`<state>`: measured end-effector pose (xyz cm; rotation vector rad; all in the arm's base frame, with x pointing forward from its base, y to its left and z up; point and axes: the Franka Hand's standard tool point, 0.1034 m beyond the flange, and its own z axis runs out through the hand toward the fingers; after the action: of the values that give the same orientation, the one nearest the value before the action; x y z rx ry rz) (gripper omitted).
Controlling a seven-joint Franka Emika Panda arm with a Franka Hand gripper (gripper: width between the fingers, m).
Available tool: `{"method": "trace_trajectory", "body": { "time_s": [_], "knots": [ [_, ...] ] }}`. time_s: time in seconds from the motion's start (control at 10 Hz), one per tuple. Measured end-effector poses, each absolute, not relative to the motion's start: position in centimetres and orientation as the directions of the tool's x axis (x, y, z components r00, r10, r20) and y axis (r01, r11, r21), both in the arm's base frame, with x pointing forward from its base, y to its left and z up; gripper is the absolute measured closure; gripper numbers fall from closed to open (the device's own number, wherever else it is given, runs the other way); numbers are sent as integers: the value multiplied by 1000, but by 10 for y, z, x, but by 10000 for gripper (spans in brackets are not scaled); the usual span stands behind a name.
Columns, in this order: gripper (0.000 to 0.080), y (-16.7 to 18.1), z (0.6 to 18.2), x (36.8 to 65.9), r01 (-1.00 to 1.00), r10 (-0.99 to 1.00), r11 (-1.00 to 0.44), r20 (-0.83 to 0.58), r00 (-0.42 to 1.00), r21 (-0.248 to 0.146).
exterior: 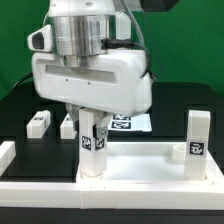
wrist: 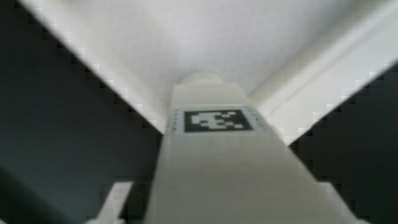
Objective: Assemble desk
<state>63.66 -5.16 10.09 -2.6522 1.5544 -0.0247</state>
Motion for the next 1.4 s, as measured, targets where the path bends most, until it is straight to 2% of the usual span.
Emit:
{"method": "trace_trajectory", "body": {
  "time_s": [0.1,0.2,0.4,0.5,0.6,0.7,0.8,0.9,1.0,1.2,1.3,1.4],
  "knots": [
    [511,-54,101,636,-951,-951,-300,-51,304,-75],
    [511,-57,100,636,-976,-976,-203,-68,208,-77],
    [511,-55,100,635,-990,-989,-124,-74,129,-71],
    [511,-55,100,635,-987,-986,-146,-72,151,-73],
    [367,-54,101,636,-954,-955,-289,-50,293,-77],
    [367,-49,107,640,-858,-861,-506,-18,509,-87],
    [217,-48,114,642,-740,-744,-665,2,669,-102],
    [217,-50,115,640,-668,-673,-737,10,740,-104],
    [165,-51,113,640,-636,-641,-765,15,768,-98],
    [153,-51,113,640,-531,-535,-842,28,844,-93],
    [150,-53,112,641,-401,-406,-913,54,912,-81],
    [150,-55,108,643,-98,-101,-995,123,987,-32]
  ]
}}
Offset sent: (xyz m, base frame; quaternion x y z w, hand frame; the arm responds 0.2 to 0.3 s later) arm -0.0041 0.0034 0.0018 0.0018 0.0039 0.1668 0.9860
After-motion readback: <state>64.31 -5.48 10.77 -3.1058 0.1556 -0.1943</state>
